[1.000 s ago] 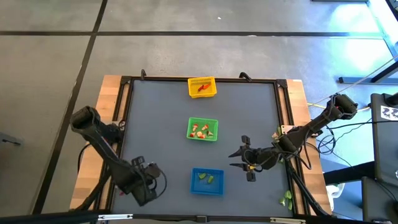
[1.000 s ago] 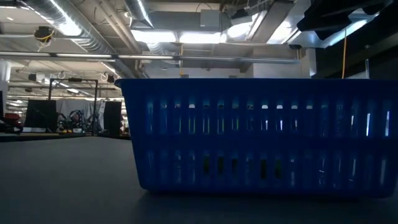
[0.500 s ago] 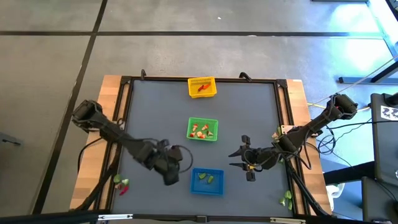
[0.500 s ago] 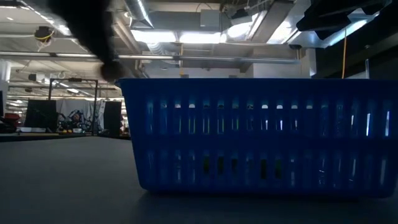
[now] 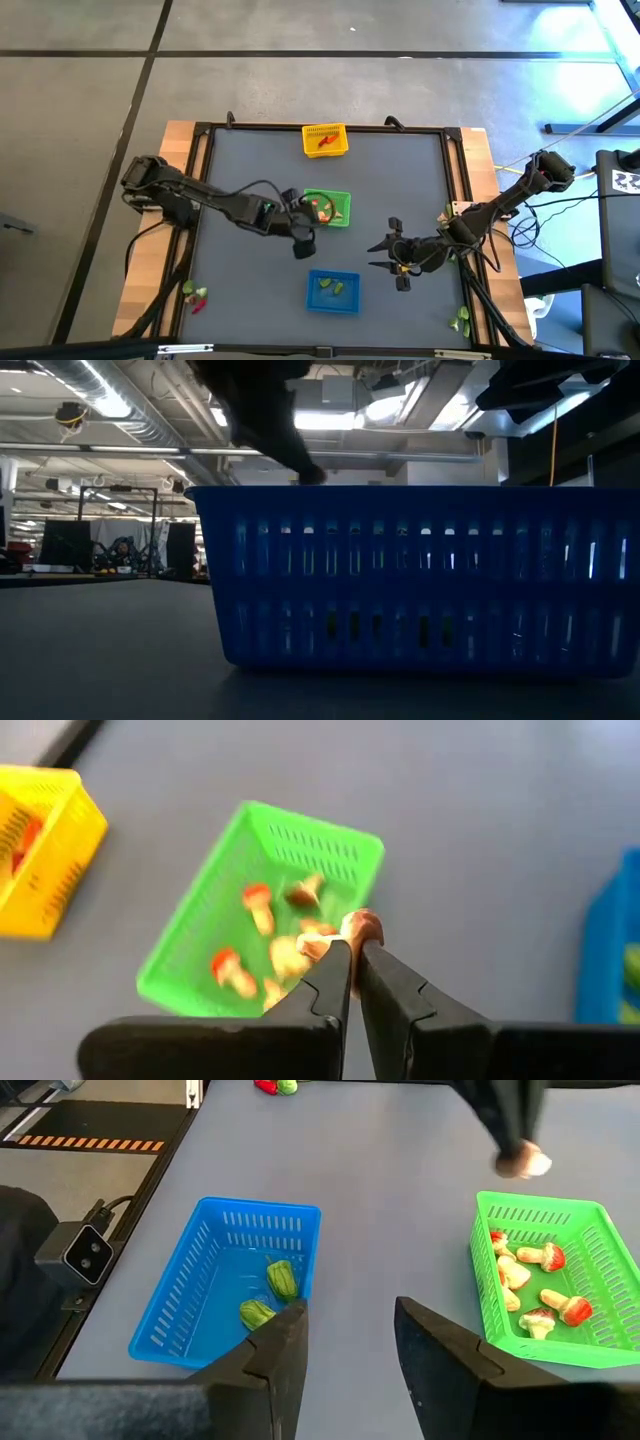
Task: Sort produce into baskets
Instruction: Put the brown mushroom into the green bin, then put the green mushroom into the green bin
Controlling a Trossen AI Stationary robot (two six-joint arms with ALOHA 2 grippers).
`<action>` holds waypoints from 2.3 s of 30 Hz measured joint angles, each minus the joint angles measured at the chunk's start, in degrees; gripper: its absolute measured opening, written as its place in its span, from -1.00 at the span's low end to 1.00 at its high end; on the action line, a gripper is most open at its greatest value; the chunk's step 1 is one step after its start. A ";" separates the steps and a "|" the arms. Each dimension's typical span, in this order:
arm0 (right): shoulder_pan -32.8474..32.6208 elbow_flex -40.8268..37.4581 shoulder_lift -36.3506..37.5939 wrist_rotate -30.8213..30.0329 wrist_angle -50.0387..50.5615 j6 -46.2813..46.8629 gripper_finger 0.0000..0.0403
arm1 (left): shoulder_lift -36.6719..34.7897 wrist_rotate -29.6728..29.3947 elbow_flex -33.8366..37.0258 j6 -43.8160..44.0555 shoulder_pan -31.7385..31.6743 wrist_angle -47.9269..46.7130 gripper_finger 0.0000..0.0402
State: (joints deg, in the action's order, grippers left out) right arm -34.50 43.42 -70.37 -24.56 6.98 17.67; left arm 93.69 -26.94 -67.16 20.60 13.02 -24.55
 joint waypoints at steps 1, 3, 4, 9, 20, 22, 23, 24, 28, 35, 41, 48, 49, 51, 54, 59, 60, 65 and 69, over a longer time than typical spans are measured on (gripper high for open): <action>0.00 0.00 0.00 0.00 -0.02 0.00 -0.25 | 0.03 0.00 0.39 -0.63 -0.88 1.56 -0.91; 0.02 0.00 0.00 -0.04 -0.02 0.00 -0.25 | 0.49 0.04 1.05 -2.04 -2.69 4.56 -0.91; 0.01 0.00 0.00 -0.06 0.00 0.00 -0.25 | 0.61 0.02 1.33 -2.72 -3.50 4.89 -0.91; 0.00 0.00 0.00 -0.12 0.16 0.00 -0.25 | 1.73 0.04 4.33 0.20 -6.76 8.13 -0.90; 0.01 -0.02 -0.02 -0.11 0.16 0.04 -0.25 | 2.91 0.97 5.85 4.55 -9.67 9.54 -0.48; 0.00 -0.02 -0.02 -0.11 0.20 0.04 -0.25 | 2.91 1.40 5.84 3.55 -9.63 10.55 -0.34; 0.00 -0.02 -0.02 -0.11 0.17 0.04 -0.25 | 2.91 1.61 5.80 3.18 -9.64 10.79 -0.28; 0.00 -0.02 -0.02 -0.11 0.18 0.04 -0.25 | 2.91 1.86 5.66 3.11 -9.64 10.59 -0.22; 0.02 -0.02 -0.02 -0.09 0.33 0.06 -0.25 | 2.91 3.75 4.56 4.86 -9.43 10.23 -0.09; 0.00 -0.02 -0.02 0.09 -0.02 0.24 -0.25 | 2.91 14.51 1.44 6.36 -7.25 10.22 -0.10; 0.01 -0.02 -0.02 0.09 -0.02 0.07 -0.25 | 2.91 16.59 -1.06 2.90 -3.11 10.35 -0.16; 0.00 -0.02 -0.02 0.09 -0.02 0.04 -0.25 | 2.91 16.54 -0.66 0.29 0.77 18.46 -0.17; 0.00 -0.02 -0.02 0.09 -0.02 0.04 -0.25 | 2.91 16.48 -0.65 0.26 0.90 19.52 -0.16; 0.00 -0.02 -0.02 0.09 -0.02 0.04 -0.25 | 2.91 16.42 -0.65 0.29 0.88 21.03 -0.13; 0.02 -0.02 -0.02 0.09 -0.04 0.03 -0.25 | 2.91 16.35 -0.74 0.30 1.23 21.17 -0.03; 0.00 -0.02 -0.02 0.11 -0.04 0.00 -0.25 | 2.91 18.39 -1.04 1.18 3.40 20.92 0.21; 0.02 -0.02 -0.02 0.11 -0.04 0.02 -0.25 | 2.91 18.69 -1.04 1.87 4.08 20.58 0.24; 0.00 -0.02 -0.02 0.11 -0.04 0.00 -0.25 | 2.89 18.93 -1.09 7.51 8.15 13.01 0.30; 0.01 -0.02 -0.02 -0.33 -0.04 -0.16 -0.25 | 2.89 18.98 -1.09 16.10 11.47 4.20 0.28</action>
State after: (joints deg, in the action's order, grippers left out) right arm -34.49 43.40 -70.39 -24.88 6.94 17.52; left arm 96.57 -7.96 -68.25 36.70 24.50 -20.35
